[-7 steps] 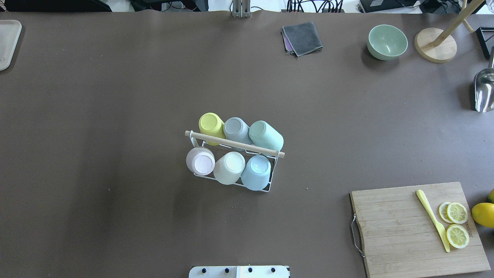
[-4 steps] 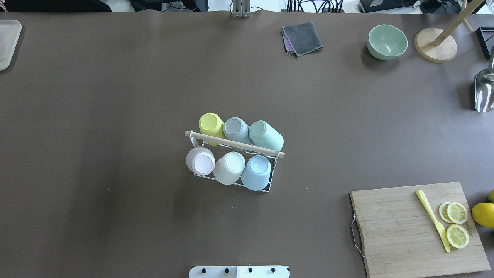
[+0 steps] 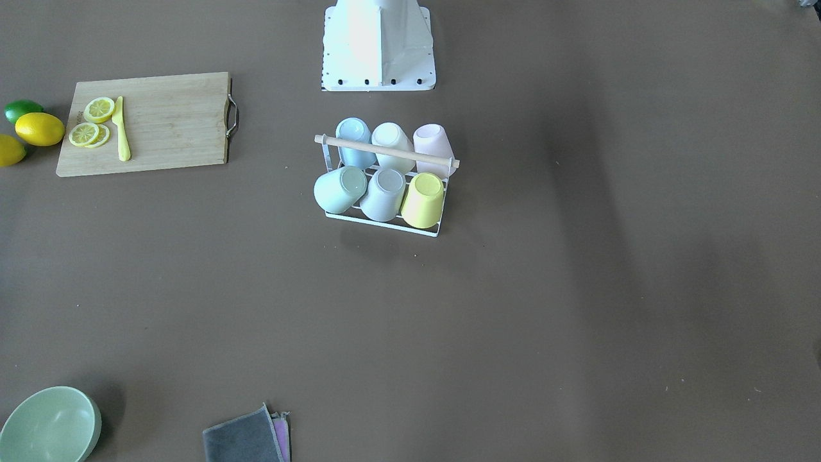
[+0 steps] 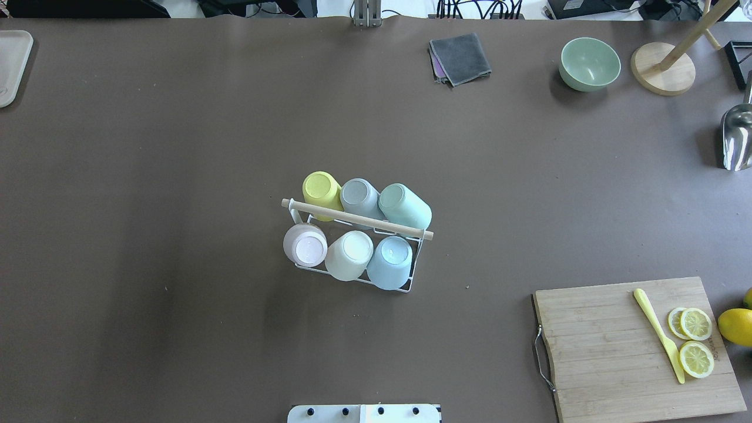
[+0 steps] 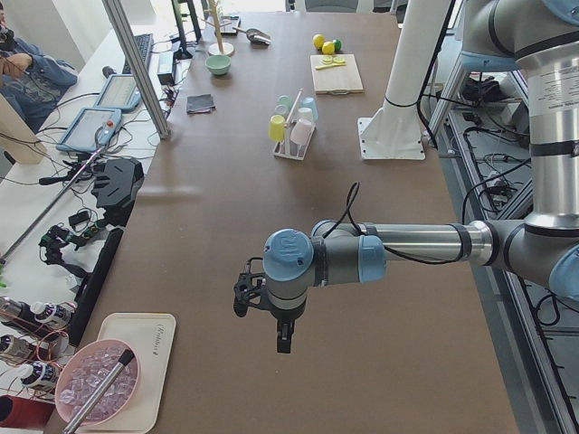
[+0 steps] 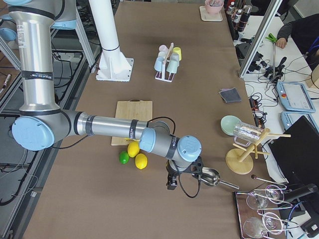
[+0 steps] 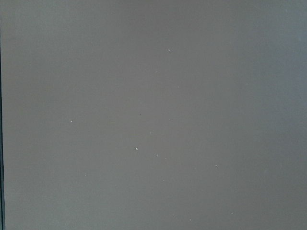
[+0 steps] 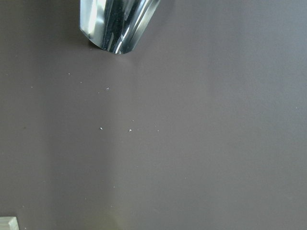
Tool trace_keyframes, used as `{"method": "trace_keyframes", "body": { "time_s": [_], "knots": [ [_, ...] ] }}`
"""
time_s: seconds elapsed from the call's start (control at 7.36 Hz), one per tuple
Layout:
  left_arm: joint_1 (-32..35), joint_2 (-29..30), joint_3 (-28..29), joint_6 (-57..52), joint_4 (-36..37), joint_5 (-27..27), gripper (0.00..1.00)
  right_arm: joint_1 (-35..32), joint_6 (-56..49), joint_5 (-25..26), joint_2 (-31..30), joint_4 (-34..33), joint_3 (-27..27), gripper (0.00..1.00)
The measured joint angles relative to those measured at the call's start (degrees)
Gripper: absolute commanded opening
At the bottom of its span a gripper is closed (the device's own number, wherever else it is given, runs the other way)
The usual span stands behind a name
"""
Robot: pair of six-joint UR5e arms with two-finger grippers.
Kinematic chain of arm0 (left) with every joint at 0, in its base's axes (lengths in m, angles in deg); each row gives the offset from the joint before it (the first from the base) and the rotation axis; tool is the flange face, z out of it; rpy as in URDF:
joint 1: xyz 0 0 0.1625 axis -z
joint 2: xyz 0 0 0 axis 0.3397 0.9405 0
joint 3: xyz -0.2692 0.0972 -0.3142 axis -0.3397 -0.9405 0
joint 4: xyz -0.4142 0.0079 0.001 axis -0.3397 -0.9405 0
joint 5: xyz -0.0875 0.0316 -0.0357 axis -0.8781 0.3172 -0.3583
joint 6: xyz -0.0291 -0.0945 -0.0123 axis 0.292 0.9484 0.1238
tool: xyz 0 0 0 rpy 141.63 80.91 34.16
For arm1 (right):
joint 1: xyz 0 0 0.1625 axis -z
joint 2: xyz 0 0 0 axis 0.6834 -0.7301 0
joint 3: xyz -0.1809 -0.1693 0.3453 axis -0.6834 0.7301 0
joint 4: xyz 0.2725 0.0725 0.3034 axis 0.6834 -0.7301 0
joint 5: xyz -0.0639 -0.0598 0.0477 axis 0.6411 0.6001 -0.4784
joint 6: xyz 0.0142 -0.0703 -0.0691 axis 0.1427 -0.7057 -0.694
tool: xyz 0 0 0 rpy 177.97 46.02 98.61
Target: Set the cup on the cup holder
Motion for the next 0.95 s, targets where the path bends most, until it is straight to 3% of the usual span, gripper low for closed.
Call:
{"method": "trace_keyframes", "body": {
  "time_s": [0.95],
  "knots": [
    [0.0, 0.3, 0.6, -0.1, 0.0, 0.1, 0.99, 0.0, 0.0, 0.0, -0.1, 0.0, 0.1, 1.00]
  ]
}}
